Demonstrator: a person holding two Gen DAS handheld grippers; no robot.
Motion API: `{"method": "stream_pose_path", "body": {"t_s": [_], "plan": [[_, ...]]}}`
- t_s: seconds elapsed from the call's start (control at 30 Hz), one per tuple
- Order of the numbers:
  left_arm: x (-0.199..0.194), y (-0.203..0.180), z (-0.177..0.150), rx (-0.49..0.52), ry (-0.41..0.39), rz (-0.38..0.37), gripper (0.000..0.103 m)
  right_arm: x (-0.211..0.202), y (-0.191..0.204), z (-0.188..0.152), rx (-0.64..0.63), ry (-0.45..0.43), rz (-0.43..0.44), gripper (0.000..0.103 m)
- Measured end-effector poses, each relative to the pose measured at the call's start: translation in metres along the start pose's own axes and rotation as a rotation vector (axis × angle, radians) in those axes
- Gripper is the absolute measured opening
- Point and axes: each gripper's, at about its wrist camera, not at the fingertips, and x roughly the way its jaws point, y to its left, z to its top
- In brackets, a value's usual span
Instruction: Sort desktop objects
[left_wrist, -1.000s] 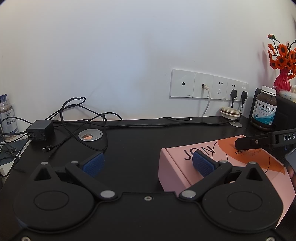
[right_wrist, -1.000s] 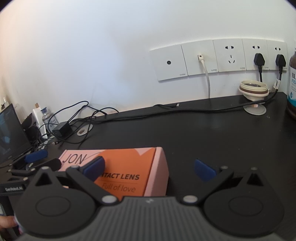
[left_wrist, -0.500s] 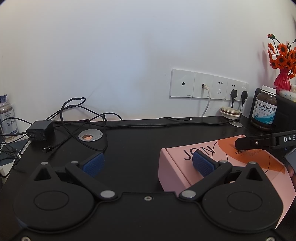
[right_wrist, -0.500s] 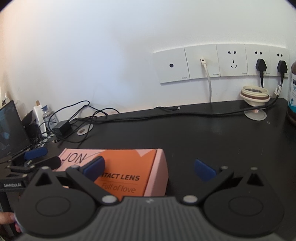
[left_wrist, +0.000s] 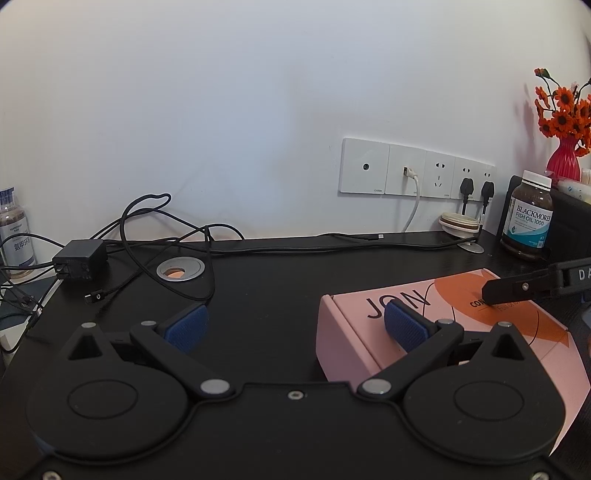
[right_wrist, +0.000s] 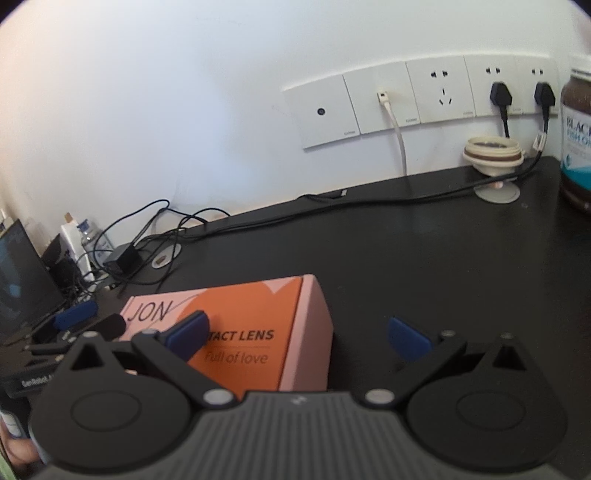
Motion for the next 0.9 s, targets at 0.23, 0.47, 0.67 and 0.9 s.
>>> {"method": "stream_pose_path", "body": {"t_s": [0.23,0.47,0.67,0.9], "plan": [[0.001,0.001,0.001,0.002,0.0,0.0,0.103,-0.014,0.009,-0.008,-0.032,-0.012,-0.052,0.102],[0.001,0.003,0.001,-0.002,0.002,-0.003,0.103,-0.032,0.007,-0.024,-0.018,-0.025,-0.048,0.102],[0.002,0.004,0.001,-0.001,0.001,-0.002,0.103,-0.046,0.004,-0.036,0.004,-0.026,-0.026,0.102],[0.002,0.004,0.001,-0.002,0.001,-0.003,0.103,-0.058,0.009,-0.044,-0.032,-0.048,-0.045,0.102]]}}
